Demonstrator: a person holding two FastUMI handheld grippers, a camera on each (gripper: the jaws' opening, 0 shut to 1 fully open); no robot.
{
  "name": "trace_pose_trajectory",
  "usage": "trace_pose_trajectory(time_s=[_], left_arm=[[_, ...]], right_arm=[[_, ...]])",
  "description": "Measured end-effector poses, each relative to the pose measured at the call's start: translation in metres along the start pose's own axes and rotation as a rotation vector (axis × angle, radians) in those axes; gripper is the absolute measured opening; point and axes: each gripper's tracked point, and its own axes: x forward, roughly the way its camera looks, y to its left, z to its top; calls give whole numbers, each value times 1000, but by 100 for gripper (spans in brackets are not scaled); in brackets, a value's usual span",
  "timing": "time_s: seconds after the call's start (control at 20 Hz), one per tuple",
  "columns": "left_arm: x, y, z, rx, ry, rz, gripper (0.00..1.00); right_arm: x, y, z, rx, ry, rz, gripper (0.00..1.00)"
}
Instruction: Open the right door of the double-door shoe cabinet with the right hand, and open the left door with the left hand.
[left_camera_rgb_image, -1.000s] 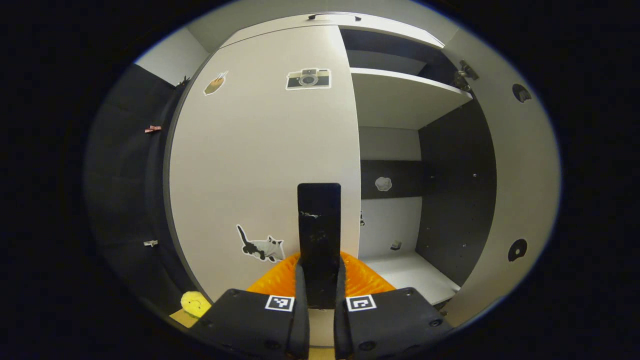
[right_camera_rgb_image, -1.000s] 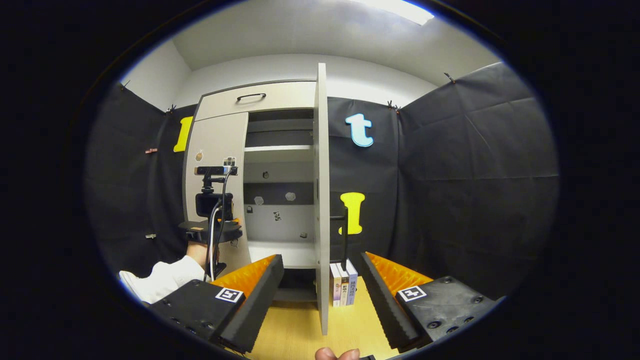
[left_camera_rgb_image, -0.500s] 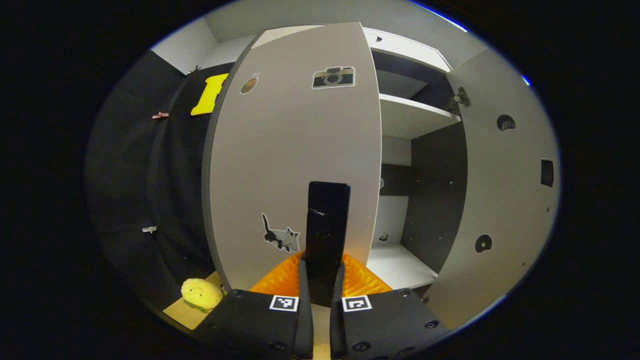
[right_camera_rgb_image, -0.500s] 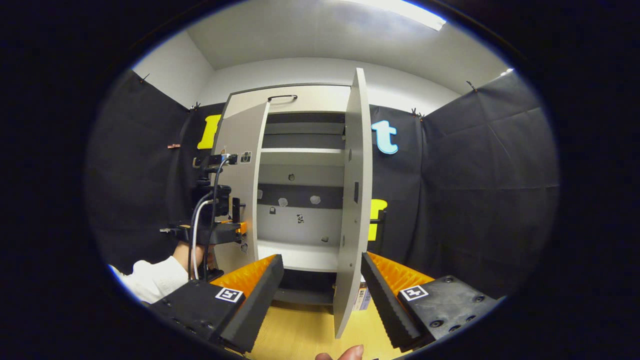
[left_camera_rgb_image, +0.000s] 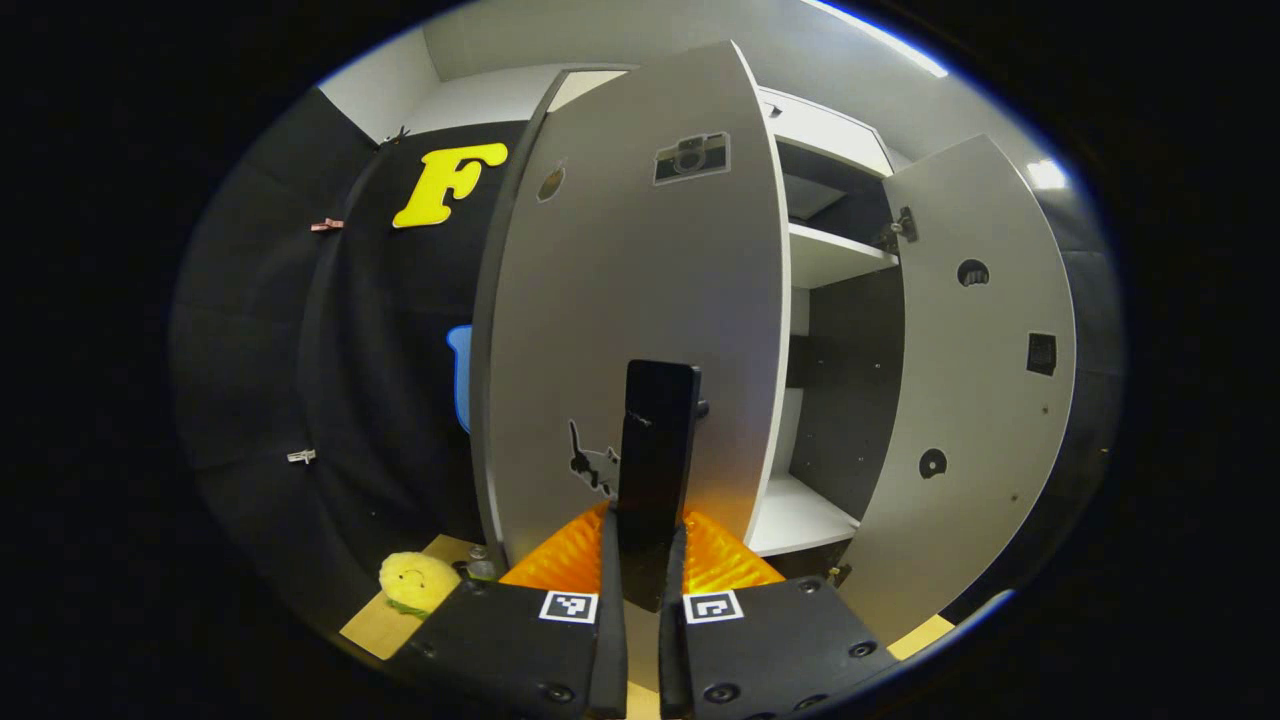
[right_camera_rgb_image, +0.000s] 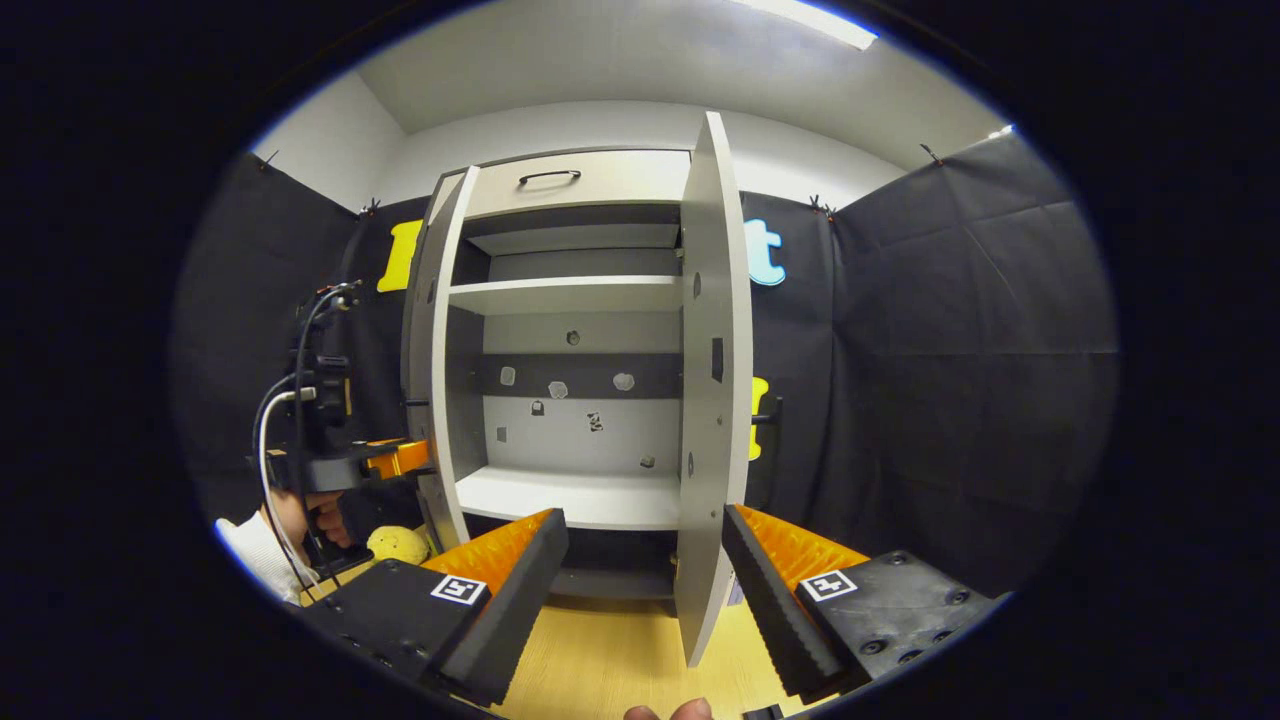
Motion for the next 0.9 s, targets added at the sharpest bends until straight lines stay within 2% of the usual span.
trace_pose_trajectory(time_s=[0.35, 0.75, 0.9], left_arm=[[-16, 16, 0, -6, 20, -17, 16], [-27, 46, 0, -24, 26, 49, 15], [-29, 63, 2, -25, 24, 87, 12]], right_arm=[[8, 13, -9, -3, 38, 13, 98], [21, 34, -12, -11, 38, 29, 98], [24, 37, -16, -10, 44, 28, 98]])
